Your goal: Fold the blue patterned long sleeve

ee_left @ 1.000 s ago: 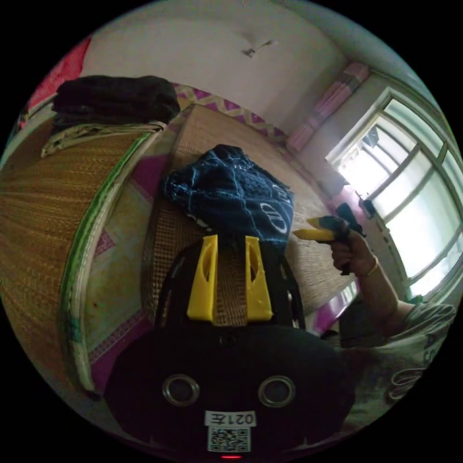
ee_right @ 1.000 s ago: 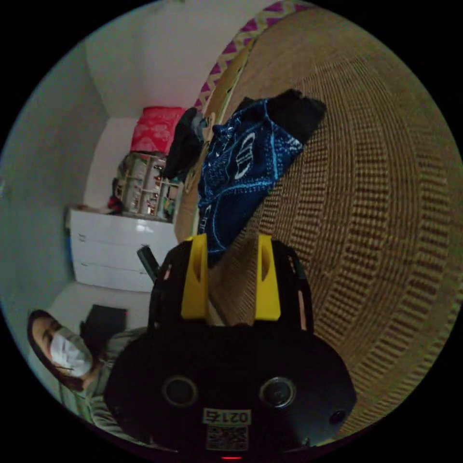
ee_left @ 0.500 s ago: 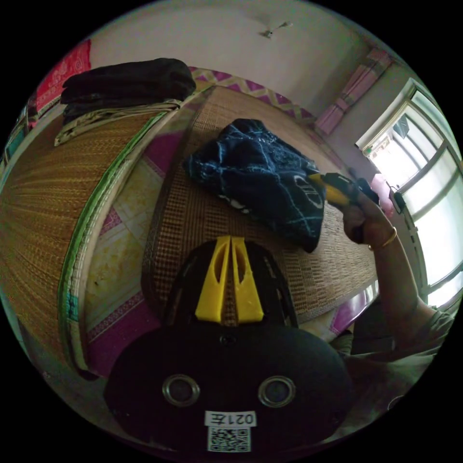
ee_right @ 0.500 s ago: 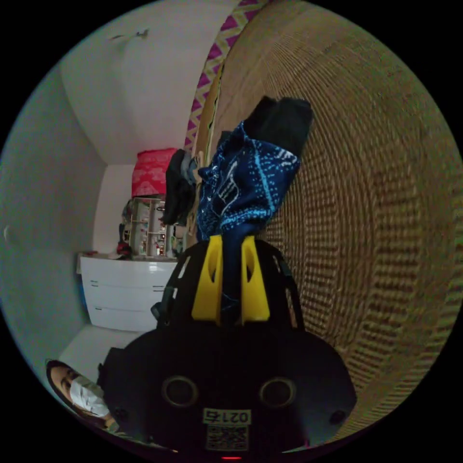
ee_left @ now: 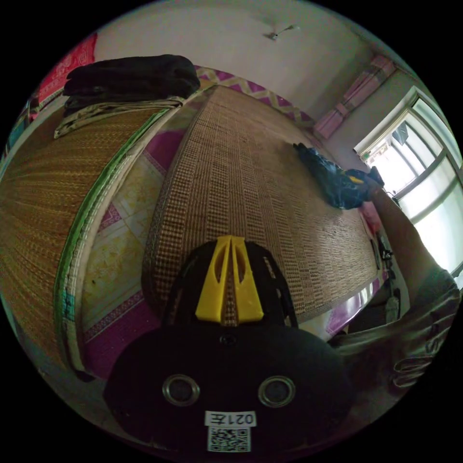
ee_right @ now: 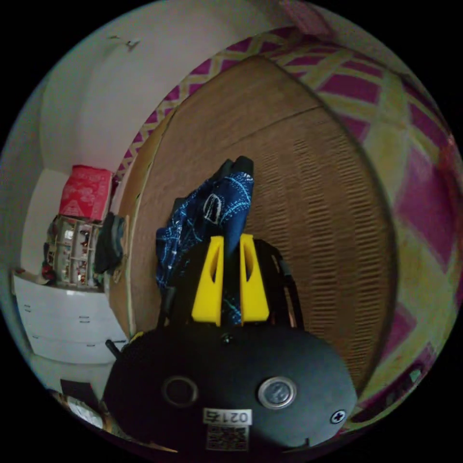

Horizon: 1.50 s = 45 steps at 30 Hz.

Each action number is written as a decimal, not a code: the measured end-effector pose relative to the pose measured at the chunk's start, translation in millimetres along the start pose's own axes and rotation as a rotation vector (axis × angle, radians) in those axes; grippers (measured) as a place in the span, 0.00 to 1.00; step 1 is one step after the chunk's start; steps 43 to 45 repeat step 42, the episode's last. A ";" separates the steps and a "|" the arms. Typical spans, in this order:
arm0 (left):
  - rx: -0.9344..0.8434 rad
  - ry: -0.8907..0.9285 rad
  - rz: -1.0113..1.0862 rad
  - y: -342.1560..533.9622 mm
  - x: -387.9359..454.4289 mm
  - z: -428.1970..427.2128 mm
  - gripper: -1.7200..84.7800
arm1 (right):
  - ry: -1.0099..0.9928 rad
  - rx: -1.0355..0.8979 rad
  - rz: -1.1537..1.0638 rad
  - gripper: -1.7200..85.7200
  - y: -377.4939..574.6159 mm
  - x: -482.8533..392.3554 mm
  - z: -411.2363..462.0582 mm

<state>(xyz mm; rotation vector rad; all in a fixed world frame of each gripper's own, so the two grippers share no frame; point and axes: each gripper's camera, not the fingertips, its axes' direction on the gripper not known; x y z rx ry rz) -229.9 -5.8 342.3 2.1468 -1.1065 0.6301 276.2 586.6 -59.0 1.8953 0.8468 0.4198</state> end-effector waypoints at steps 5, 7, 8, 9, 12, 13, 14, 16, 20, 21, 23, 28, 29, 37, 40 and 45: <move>0.002 -0.085 0.044 8.2 16.7 -2.4 0.01 | 0.178 0.111 0.099 0.09 -31.5 47.9 -27.8; 0.002 -0.122 0.063 11.0 23.3 -3.4 0.01 | 0.234 0.141 0.126 0.09 -33.3 54.5 -27.4; 0.002 -0.147 0.076 12.9 27.9 -4.0 0.01 | 0.263 0.155 0.140 0.09 -32.1 57.3 -22.8; 0.002 -0.158 0.082 13.8 29.9 -4.4 0.01 | 0.275 0.157 0.144 0.09 -30.9 58.2 -18.9; 0.001 -0.201 0.105 18.0 37.8 -7.0 0.01 | 0.312 0.141 0.143 0.11 -18.7 59.2 11.1; 0.001 -0.213 0.112 19.5 39.9 -8.6 0.01 | 0.352 0.141 0.140 0.12 -10.3 55.1 21.2; 0.001 -0.216 0.114 20.9 40.7 -10.6 0.01 | 0.418 0.156 0.115 0.12 0.9 45.0 29.2; 0.001 -0.203 0.107 22.5 38.7 -14.7 0.01 | 0.528 0.198 0.075 0.13 21.0 23.4 37.6; 0.002 -0.183 0.096 25.8 35.2 -25.5 0.01 | 0.554 0.241 -0.100 0.14 82.1 -47.1 62.8; 0.002 -0.189 0.099 26.4 36.0 -26.9 0.01 | 0.528 0.238 -0.132 0.14 93.4 -58.9 68.9; 0.004 -0.220 0.115 28.8 40.6 -33.0 0.01 | 0.394 0.211 -0.241 0.12 144.3 -107.3 99.4; 0.053 -0.223 0.158 36.5 46.0 -57.2 0.01 | 0.250 0.163 -0.538 0.13 264.5 -223.8 188.2; 0.096 -0.237 0.169 39.8 48.6 -73.4 0.02 | 0.265 0.135 -0.620 0.15 295.4 -256.3 215.5; 0.303 -0.409 0.116 68.4 -2.5 -192.4 0.09 | 0.223 0.149 -1.190 0.17 473.2 -483.2 374.2; 0.337 -0.472 0.052 84.1 -40.4 -216.1 0.02 | 0.248 0.261 -1.422 0.17 522.6 -583.4 434.7; 0.336 -0.482 0.004 90.5 -62.0 -222.8 0.01 | 0.289 0.284 -1.517 0.17 540.8 -645.1 475.1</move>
